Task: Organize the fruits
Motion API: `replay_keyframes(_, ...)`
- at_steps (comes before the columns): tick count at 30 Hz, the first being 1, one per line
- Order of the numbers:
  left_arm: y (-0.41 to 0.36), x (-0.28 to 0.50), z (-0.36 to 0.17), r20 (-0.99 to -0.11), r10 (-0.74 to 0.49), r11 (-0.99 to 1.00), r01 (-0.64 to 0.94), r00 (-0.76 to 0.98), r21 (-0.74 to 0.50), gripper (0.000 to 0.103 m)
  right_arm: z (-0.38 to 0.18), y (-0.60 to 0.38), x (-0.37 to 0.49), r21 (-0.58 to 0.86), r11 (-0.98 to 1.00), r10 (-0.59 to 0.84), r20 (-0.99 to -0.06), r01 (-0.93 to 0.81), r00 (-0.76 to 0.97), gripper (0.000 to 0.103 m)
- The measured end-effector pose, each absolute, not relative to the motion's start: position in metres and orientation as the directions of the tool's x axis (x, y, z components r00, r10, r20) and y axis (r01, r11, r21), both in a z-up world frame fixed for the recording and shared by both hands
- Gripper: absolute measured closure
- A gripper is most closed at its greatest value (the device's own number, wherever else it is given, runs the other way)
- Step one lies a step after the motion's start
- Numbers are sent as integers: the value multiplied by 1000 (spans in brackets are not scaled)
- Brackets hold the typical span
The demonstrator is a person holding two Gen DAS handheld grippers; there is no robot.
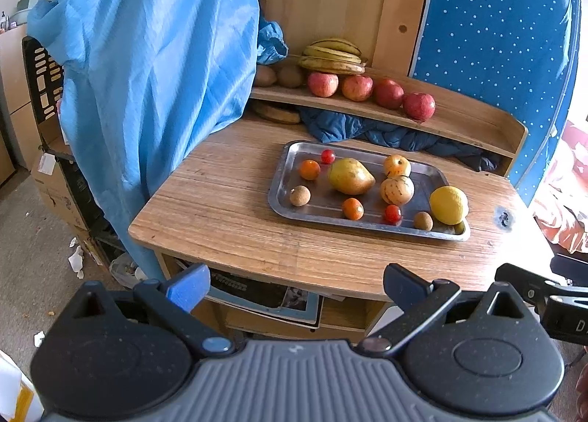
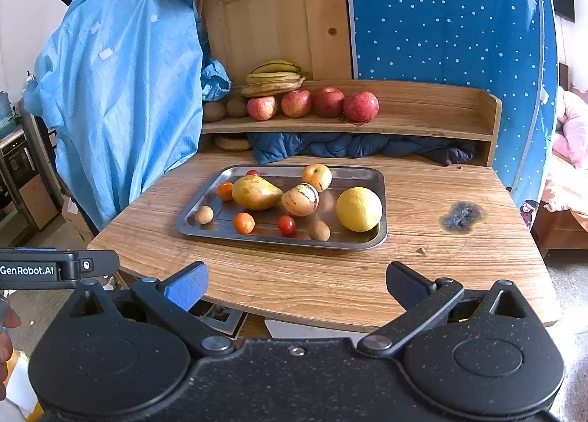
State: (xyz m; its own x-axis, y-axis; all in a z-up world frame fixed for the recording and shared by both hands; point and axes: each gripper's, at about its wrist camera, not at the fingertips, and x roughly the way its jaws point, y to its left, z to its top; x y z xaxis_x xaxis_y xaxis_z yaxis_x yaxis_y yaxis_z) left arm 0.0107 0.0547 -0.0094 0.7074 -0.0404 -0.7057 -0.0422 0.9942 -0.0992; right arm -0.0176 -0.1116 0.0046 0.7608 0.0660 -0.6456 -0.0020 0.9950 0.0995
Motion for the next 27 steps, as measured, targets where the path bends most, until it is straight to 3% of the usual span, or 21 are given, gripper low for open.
replay_keyframes(27,50,13,-11,-704,-68,994,-11,707,-106,1,5,-115,-20,93,996,49,-646,15,762,1)
